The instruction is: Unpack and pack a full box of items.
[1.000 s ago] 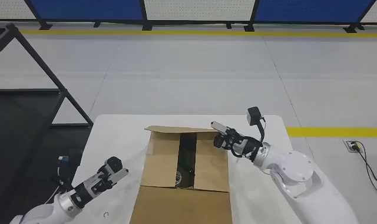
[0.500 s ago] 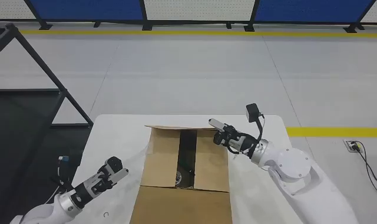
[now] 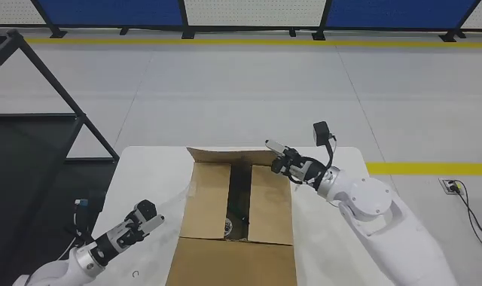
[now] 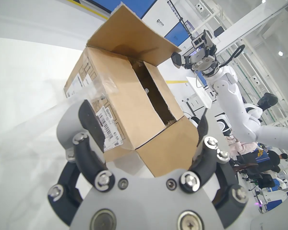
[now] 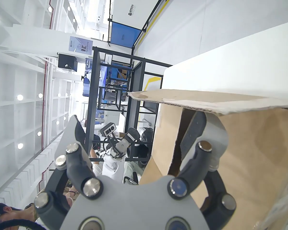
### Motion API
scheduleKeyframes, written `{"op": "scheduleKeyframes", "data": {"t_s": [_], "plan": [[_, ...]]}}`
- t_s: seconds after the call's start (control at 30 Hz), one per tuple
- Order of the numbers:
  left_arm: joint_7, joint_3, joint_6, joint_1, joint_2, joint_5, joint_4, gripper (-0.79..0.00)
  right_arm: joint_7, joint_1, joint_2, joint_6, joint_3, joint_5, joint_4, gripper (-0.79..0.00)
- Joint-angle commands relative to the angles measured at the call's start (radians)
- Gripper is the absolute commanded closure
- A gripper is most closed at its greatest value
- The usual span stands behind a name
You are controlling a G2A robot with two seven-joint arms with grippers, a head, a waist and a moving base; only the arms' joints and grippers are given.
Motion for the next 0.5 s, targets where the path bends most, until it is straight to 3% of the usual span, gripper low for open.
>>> {"op": "scheduleKeyframes", "data": {"t_s": [0.0, 0.47], "plan": [[0.000, 0.000, 0.000, 0.000, 0.000, 0.000, 0.000, -0.785, -0.005, 0.040, -0.013, 0.017, -0.028, 0.002, 0.038, -0.785], [0.000, 0.000, 0.000, 0.000, 0.000, 0.000, 0.000, -0.785, -0.075, 0.212, -0.113, 0.005, -0.165, 0.064, 0.289, -0.785]]}}
